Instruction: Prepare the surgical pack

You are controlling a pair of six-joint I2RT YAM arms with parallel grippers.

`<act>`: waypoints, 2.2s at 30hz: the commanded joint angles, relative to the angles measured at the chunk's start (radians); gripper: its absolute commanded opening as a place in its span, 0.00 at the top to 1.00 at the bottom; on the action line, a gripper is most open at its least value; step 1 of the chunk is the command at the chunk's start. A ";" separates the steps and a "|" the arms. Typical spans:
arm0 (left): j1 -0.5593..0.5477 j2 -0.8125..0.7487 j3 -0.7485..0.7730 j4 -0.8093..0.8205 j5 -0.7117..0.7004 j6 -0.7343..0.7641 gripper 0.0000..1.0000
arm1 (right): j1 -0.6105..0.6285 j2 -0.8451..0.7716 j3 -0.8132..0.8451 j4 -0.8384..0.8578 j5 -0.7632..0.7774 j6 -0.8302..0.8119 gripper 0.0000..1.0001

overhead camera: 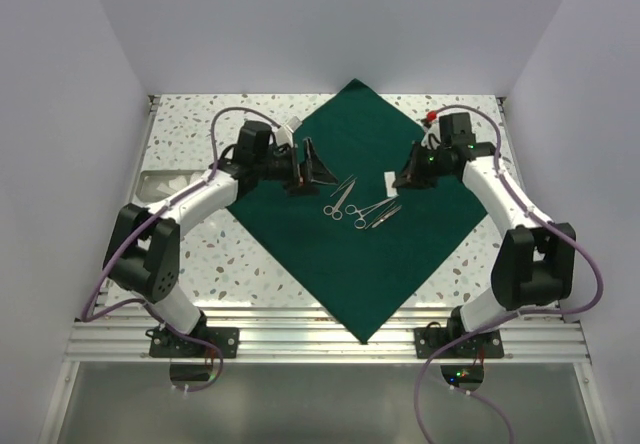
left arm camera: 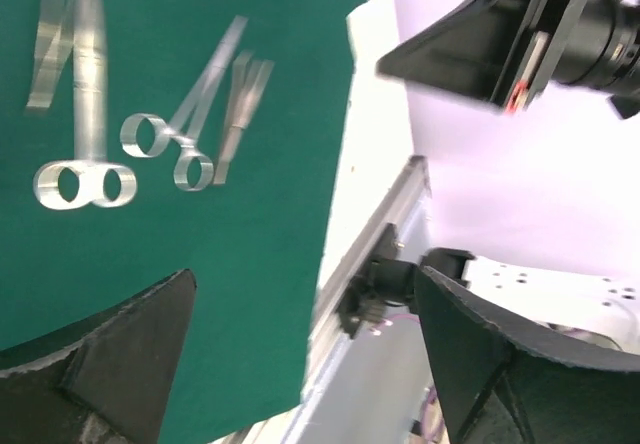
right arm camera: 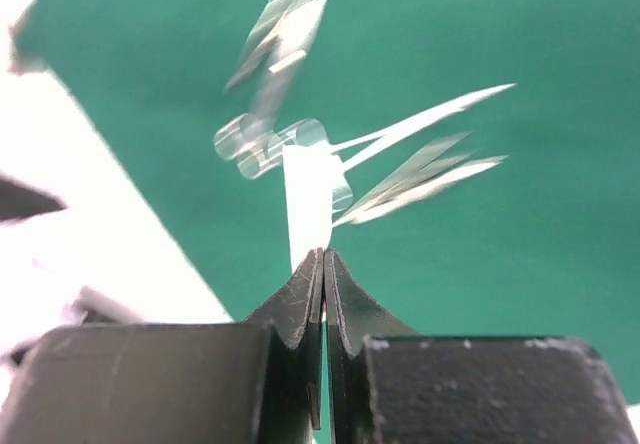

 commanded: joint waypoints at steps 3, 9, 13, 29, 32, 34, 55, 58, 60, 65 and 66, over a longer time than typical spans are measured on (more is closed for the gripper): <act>-0.059 -0.064 -0.051 0.248 0.025 -0.173 0.15 | 0.144 -0.090 -0.046 0.083 -0.254 0.115 1.00; -0.082 -0.095 -0.115 0.295 0.023 -0.222 0.27 | 0.237 -0.125 -0.030 0.157 -0.319 0.210 1.00; -0.082 -0.119 -0.170 0.355 0.015 -0.275 0.32 | 0.274 -0.115 -0.017 0.177 -0.314 0.230 1.00; -0.079 -0.093 -0.203 0.420 0.046 -0.325 1.00 | 0.342 -0.052 0.048 0.163 -0.238 0.252 1.00; -0.009 -0.111 -0.209 0.321 0.031 -0.269 1.00 | 0.339 -0.027 0.113 0.021 -0.133 0.206 0.65; 0.066 -0.140 -0.224 0.258 0.011 -0.218 1.00 | 0.337 -0.007 0.148 -0.058 -0.088 0.164 0.55; 0.892 0.094 0.024 -0.187 -0.388 -0.058 1.00 | 0.336 0.045 0.075 -0.081 -0.094 0.092 0.49; 0.899 0.135 0.058 -0.189 -0.413 -0.058 1.00 | 0.334 0.059 0.079 -0.082 -0.084 0.090 0.48; 0.904 0.161 0.079 -0.189 -0.414 -0.061 1.00 | 0.331 0.069 0.087 -0.081 -0.075 0.092 0.48; 0.910 0.252 0.155 -0.217 -0.417 -0.065 0.95 | 0.328 0.093 0.102 -0.084 -0.057 0.097 0.49; 0.910 0.258 0.164 -0.217 -0.423 -0.060 0.84 | 0.328 0.097 0.102 -0.082 -0.054 0.098 0.48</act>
